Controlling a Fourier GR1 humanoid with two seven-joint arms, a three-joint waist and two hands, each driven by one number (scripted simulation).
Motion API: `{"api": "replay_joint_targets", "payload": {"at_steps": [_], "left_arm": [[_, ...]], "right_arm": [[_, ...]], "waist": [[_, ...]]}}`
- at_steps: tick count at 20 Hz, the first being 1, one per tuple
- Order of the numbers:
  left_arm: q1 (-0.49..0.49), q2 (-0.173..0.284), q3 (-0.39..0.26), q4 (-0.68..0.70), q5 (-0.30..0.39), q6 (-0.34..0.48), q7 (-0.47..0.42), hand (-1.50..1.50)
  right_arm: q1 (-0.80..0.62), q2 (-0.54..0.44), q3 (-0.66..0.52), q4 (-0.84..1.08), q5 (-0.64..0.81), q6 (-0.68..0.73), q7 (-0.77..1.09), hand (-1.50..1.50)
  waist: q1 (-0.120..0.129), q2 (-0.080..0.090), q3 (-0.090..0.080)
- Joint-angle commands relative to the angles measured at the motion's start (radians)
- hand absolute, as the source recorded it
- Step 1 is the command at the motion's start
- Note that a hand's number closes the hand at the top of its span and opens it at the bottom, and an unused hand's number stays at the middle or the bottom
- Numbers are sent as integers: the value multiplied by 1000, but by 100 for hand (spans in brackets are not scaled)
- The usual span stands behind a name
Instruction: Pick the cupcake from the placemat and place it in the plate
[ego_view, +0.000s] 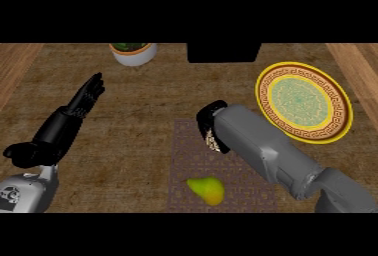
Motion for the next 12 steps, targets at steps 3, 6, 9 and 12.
{"api": "replay_joint_targets", "payload": {"at_steps": [3,6,9,12], "left_arm": [[28,4,13,15,4,6,8,0],[27,9,19,20,7,1,6,0],[13,-2,1,8,-1,2,10,0],[3,-12,-13,4,-2,-10,-4,0]], "right_arm": [[-69,-34,-147,168,-16,-417,331,150],[-123,31,-193,183,-20,-648,511,150],[-168,75,-192,165,12,-866,691,150],[-202,76,-179,87,34,-1007,881,150]], "waist": [[-42,-16,-3],[-20,-8,-5],[-7,-3,-5],[32,9,-7]]}}
